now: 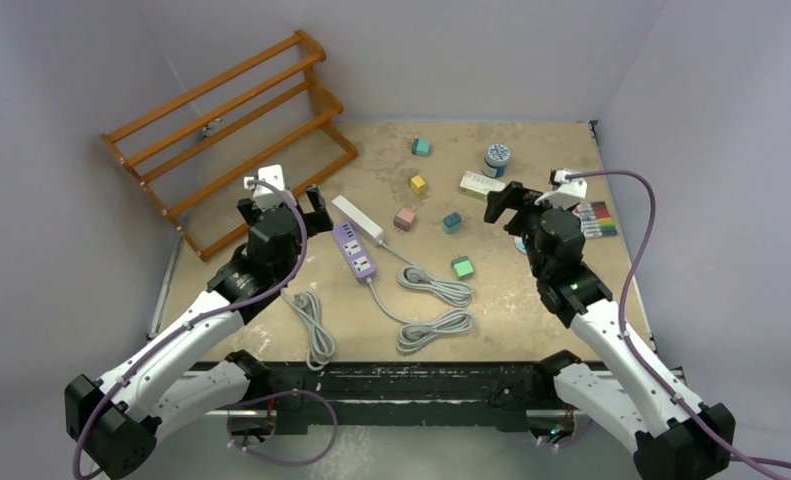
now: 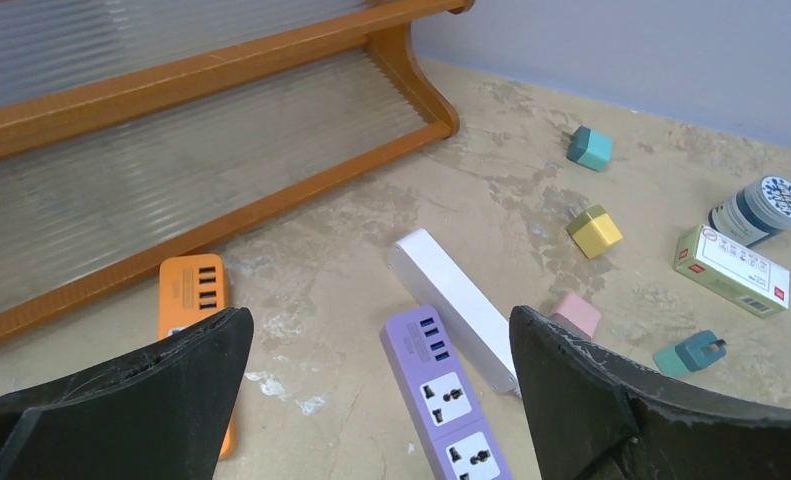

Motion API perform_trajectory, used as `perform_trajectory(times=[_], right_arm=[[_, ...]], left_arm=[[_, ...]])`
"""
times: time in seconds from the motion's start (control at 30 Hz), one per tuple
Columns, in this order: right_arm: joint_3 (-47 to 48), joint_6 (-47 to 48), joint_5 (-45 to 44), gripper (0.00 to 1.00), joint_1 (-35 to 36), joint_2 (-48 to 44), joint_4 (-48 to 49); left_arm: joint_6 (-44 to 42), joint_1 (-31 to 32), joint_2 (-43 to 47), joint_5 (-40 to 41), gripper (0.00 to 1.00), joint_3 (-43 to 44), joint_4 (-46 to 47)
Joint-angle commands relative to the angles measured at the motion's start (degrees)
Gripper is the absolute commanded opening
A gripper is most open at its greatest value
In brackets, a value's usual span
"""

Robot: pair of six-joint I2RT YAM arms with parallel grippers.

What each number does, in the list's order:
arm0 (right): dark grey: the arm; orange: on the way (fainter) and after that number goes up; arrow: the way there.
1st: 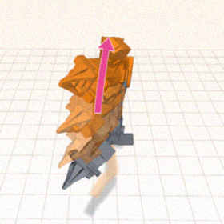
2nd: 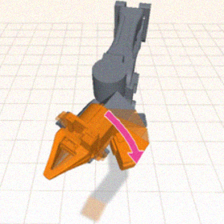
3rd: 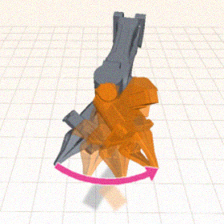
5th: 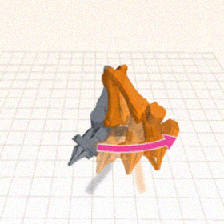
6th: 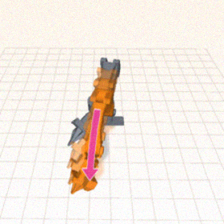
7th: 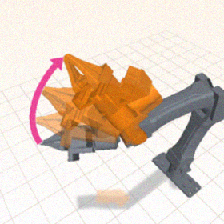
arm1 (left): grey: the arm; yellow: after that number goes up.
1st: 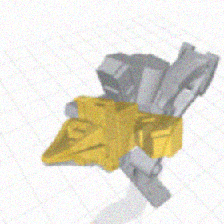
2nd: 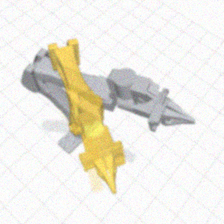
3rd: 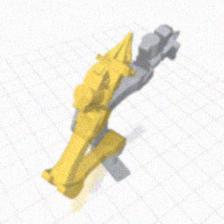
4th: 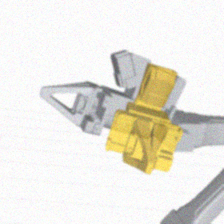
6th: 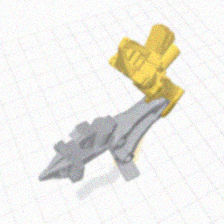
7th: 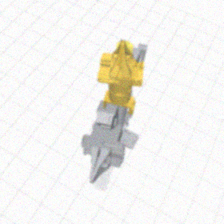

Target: Insert the plug

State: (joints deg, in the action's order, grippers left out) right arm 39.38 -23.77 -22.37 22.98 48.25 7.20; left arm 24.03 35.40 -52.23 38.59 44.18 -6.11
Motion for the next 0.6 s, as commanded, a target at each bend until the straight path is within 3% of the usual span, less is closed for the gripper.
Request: perform_trajectory(times=[0.0,0.23,0.4,0.57], right_arm=[[0.98,2.22,0.92,0.99,0.31,-0.57,2.99],[0.67,4.6,2.48,0.99,0.28,0.04,3.87],[3.1,9.26,12.41,0.99,0.29,2.03,5.33],[8.57,8.79,18.28,0.91,3.41,10.74,2.0]], left_arm=[[1.08,0.26,0.14,0.23,1.0,2.6,0.58],[0.96,0.29,2.63,1.66,1.0,1.61,1.6],[-1.19,0.37,4.52,1.86,1.0,0.59,2.01],[-1.65,0.54,5.1,5.4,1.0,0.56,1.36]])
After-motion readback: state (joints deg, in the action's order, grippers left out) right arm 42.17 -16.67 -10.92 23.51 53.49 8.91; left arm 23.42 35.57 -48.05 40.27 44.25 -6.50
